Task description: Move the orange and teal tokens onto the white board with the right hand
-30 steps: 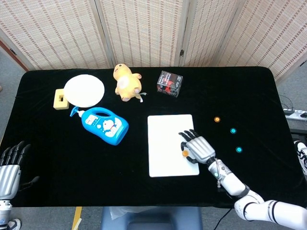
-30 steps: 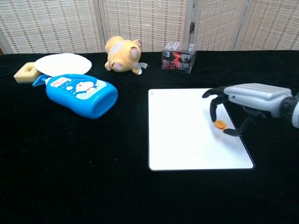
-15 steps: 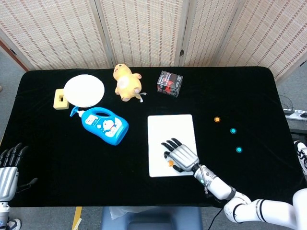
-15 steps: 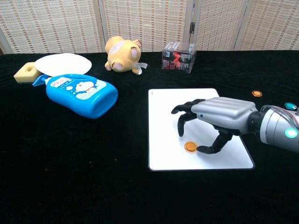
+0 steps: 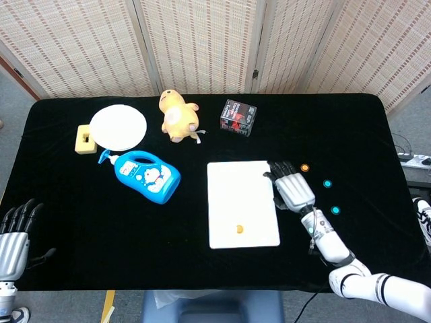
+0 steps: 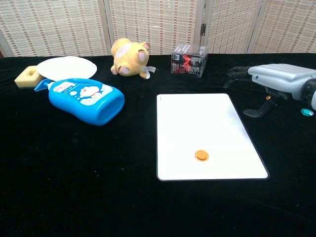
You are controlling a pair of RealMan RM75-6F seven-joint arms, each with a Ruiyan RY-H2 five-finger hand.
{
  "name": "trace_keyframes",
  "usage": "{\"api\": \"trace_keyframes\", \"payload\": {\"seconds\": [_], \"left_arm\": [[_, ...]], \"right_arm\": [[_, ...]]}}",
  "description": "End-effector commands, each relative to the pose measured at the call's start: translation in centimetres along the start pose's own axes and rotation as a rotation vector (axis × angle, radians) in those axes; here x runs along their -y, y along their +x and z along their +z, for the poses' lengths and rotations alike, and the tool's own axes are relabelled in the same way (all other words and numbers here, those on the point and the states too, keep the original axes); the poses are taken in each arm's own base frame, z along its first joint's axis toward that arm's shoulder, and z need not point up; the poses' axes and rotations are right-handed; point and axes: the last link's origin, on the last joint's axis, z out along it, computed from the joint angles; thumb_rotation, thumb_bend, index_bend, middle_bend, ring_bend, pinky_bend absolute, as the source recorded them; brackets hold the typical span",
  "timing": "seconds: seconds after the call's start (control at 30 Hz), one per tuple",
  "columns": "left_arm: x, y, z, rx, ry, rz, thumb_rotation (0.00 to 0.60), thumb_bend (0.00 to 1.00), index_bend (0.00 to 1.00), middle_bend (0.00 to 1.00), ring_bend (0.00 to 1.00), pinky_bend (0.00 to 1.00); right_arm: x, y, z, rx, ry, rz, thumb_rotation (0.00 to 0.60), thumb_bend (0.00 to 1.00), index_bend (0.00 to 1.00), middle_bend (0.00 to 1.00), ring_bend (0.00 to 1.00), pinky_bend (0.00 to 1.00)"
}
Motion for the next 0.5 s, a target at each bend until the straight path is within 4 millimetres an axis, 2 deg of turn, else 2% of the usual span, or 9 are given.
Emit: {"api": "trace_keyframes", "payload": {"seconds": [0.03,0.2,0.5], "left_arm": [[-0.2,-0.1,0.0,0.003,-0.006,0.002,0.6,0.17,0.0,0.0,0.0,0.0],[-0.2,0.1,0.0,0.006,-0.005,-0.005,0.6,0.17,0.0,0.0,0.0,0.0],[-0.1,0.1,-0.2,0.014,-0.002,-0.015,0.6,0.17,0.0,0.0,0.0,0.0]], "right_arm": [[-2.8,1.3,1.7,-0.012,-0.112,0.004,0.6,0.4,0.25,0.06,0.0,0.0],[-4.2,1.1,3.7,0.029,-0.196,-0.023,0.6,0.4,0.26,0.06,0.0,0.0],[-5.2,-0.1,6.6,0.089,-0.311,-0.044,0.6,0.4,0.29,0.06,0.01,0.0]]}}
